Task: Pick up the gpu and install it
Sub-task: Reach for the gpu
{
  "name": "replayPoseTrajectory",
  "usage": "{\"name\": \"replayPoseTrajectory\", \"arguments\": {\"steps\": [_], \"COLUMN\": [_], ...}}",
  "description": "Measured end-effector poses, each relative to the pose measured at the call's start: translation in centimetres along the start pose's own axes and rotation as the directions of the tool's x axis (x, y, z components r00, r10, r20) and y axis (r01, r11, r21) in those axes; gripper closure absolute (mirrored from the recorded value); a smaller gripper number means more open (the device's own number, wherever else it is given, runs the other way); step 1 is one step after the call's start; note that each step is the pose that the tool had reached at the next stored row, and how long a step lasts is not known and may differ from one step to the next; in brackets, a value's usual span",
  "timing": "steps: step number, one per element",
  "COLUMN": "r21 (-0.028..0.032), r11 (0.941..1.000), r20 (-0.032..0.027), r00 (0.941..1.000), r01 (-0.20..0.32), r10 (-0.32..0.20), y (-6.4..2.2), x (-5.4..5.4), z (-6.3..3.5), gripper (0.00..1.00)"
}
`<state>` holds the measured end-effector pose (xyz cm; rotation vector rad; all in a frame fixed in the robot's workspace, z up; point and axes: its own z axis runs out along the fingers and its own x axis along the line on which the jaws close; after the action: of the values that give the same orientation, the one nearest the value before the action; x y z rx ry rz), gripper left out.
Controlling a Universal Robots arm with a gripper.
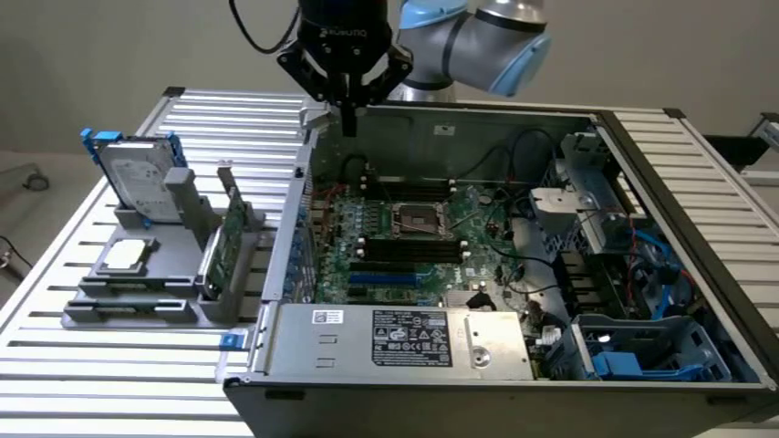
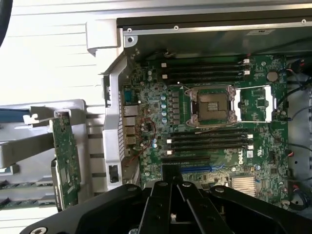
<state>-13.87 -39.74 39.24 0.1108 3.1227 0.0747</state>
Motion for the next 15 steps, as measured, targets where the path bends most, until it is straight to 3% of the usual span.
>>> {"name": "replayPoseTrajectory", "arguments": {"steps": [6, 15], "r21": [0.0010, 0.0028], "r11": [1.0000, 1.0000], "r20": [-0.0156, -0.0194], "r00": [0.9999, 0.9998], "r01": [-0.001, -0.001], "r10": [0.001, 0.001], "y": [0.02, 0.11], "x": [2.6, 6.7], "z": [0.06, 0.66], "gripper": [0.89, 0.89]}}
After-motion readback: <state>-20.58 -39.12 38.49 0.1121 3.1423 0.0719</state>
